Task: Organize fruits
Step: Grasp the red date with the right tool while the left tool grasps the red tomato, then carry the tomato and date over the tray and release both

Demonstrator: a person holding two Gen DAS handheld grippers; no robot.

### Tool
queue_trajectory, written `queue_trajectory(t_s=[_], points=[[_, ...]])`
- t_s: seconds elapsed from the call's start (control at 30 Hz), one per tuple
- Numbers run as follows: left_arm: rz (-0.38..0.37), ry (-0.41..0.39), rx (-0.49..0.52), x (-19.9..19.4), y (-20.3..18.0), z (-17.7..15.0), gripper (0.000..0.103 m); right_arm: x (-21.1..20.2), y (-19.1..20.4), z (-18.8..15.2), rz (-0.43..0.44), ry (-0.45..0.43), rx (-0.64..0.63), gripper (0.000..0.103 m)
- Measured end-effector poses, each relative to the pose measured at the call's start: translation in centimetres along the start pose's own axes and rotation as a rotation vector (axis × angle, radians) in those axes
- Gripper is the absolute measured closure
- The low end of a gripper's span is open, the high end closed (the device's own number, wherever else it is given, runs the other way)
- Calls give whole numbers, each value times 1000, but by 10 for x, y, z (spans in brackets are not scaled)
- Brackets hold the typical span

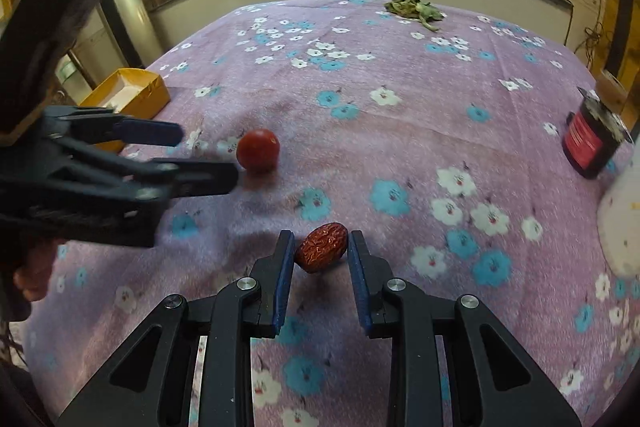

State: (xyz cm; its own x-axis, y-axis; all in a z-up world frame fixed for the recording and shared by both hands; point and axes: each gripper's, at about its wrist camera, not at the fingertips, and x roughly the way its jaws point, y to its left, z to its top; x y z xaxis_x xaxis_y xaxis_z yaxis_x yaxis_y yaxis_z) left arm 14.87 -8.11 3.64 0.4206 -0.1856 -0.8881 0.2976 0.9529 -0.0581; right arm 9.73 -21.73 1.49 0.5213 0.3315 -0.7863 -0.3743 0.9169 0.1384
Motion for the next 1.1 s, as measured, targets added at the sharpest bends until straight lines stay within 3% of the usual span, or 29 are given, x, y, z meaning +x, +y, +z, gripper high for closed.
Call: queue_trajectory(t_s=[0.1,0.13,0.2,0.63,1.1], points=[[-12,1,-1,12,-7,7,43,-6,-6,-3,9,-8,29,76],[-21,15,-13,17,-6,8,56,-7,-7,-4,8,-10,36,76],[-29,-18,-24,16,-5,9,69,-9,-8,-6,11,-13,49,76],[-75,-32,-95,-22,13,-39,69,-21,8,-19,-11,-10,86,76],[-93,-105,-149,-96,73,-103,69,-31,79,-25,2,-19,72,77]])
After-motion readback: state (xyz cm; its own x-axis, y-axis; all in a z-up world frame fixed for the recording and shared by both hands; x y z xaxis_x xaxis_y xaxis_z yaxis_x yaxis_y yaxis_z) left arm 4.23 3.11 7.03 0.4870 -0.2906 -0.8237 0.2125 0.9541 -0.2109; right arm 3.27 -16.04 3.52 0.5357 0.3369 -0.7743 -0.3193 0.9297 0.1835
